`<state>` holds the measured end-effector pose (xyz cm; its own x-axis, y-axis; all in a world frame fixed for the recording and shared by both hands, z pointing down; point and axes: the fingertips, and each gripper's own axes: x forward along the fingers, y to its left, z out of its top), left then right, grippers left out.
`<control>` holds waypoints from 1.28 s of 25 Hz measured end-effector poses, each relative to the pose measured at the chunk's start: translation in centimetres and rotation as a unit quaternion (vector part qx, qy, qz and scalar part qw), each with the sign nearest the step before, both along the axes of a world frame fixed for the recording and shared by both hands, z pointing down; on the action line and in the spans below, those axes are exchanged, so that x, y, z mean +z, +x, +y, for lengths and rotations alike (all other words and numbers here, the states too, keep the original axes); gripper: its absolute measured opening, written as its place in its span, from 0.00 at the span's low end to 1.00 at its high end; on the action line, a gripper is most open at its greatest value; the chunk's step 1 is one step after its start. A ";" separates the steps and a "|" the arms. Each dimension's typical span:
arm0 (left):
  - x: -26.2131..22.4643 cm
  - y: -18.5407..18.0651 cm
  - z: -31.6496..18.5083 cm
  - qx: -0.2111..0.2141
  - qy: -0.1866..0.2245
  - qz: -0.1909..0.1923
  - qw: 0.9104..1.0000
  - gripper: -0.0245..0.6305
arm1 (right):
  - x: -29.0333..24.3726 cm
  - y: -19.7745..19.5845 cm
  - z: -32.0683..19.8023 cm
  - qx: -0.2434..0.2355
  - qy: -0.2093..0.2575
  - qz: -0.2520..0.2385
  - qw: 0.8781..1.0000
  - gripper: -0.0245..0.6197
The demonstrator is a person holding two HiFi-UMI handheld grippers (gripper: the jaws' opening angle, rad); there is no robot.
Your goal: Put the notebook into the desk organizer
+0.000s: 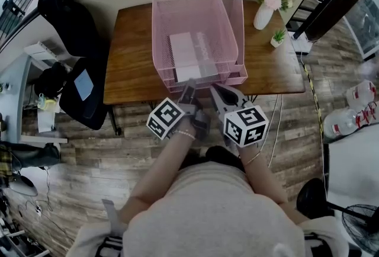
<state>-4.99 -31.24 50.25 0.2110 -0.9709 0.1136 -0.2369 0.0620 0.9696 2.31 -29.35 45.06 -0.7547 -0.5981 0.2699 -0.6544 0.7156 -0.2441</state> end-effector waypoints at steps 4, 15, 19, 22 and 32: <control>0.0 -0.2 -0.8 -0.003 -0.001 -0.001 1.000 0.11 | -0.2 0.1 -0.9 0.001 0.002 0.002 1.000 0.05; 0.1 -0.4 -1.3 -0.010 -0.002 0.008 1.000 0.11 | -0.4 0.4 -1.8 -0.001 0.004 0.001 1.000 0.05; 0.3 -0.4 -0.8 -0.016 -0.011 0.005 1.000 0.14 | -0.4 0.2 -1.7 -0.004 0.003 0.000 1.000 0.05; 0.2 -0.2 -0.2 -0.008 -0.009 -0.001 1.000 0.14 | -0.4 -0.2 -1.1 -0.010 0.002 -0.001 1.000 0.05; -2.4 0.8 2.2 0.043 0.049 -0.079 0.995 0.05 | -1.3 -0.2 0.7 0.001 0.022 -0.005 1.000 0.05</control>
